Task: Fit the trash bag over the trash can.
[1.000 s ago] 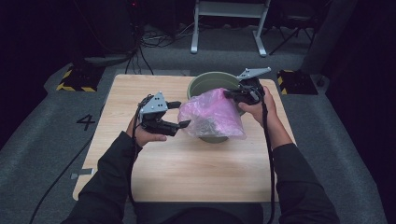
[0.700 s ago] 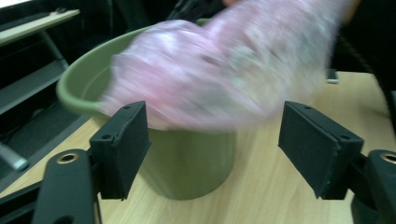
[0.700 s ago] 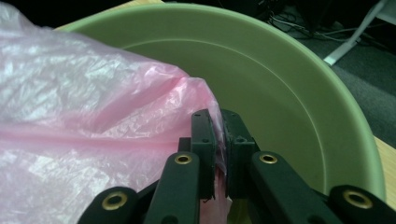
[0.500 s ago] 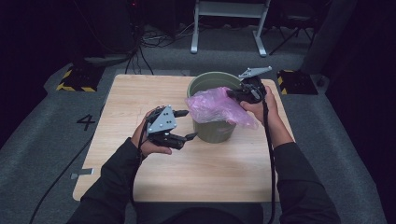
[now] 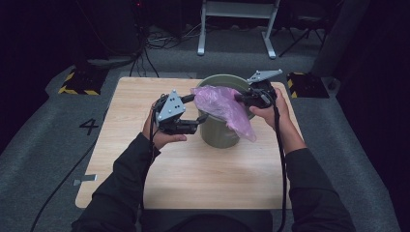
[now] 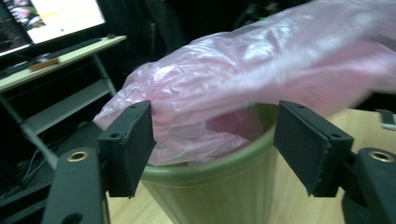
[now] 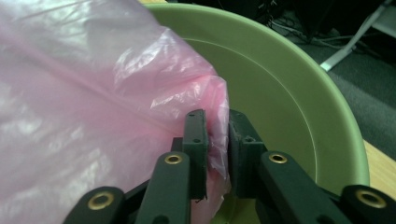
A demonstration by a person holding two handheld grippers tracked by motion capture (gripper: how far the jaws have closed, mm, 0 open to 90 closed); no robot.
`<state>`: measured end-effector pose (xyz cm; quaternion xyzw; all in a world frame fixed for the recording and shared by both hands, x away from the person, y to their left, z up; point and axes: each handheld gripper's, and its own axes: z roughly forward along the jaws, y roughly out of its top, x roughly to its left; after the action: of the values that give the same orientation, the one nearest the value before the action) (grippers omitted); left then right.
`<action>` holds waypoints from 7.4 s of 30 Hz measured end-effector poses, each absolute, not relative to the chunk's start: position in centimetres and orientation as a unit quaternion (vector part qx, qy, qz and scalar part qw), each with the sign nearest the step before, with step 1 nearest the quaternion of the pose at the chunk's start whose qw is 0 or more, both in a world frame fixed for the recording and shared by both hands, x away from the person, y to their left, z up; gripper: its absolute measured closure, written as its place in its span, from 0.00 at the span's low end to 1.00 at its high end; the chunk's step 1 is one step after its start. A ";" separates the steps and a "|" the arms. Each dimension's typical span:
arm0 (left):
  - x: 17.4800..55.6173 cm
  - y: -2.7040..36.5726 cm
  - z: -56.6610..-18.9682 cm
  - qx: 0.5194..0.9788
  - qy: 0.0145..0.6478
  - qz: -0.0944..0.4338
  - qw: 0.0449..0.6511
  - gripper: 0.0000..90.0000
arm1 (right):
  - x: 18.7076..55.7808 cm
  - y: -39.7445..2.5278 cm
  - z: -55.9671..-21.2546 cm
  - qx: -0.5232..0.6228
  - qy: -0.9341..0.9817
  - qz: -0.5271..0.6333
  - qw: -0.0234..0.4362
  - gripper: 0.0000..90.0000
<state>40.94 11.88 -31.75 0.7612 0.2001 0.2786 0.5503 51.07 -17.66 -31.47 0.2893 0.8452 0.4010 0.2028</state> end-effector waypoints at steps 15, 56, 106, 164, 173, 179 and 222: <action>42.8 12.1 -32.2 0.764 0.210 0.287 0.539 0.97 | 48.1 -18.4 -30.6 0.254 0.834 0.440 0.215 0.45; 42.4 11.1 -33.0 0.789 0.213 0.308 0.487 1.00 | 41.5 -13.7 -29.9 0.159 0.844 0.461 0.224 0.82; 38.0 3.7 -34.0 0.824 0.091 0.208 0.520 0.45 | 39.9 -19.0 -30.3 0.256 0.766 0.546 0.222 0.99; 42.6 8.8 -29.7 0.789 0.181 0.295 0.508 0.98 | 41.2 -26.4 -31.2 0.346 0.705 0.565 0.252 0.98; 42.0 12.3 -29.2 0.781 0.222 0.290 0.507 0.73 | 41.8 -25.3 -31.4 0.345 0.717 0.551 0.252 0.99; 39.6 11.8 -30.3 0.785 0.183 0.273 0.526 0.43 | 42.2 -24.1 -31.6 0.339 0.730 0.539 0.250 0.99; 40.0 12.8 -34.0 0.799 0.204 0.225 0.519 1.00 | 42.9 -26.0 -32.9 0.403 0.708 0.520 0.258 0.99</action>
<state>40.00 12.75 -34.05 0.7993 0.2037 0.2246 0.5188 42.86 -25.99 -32.90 0.4027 0.7077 0.5202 0.2577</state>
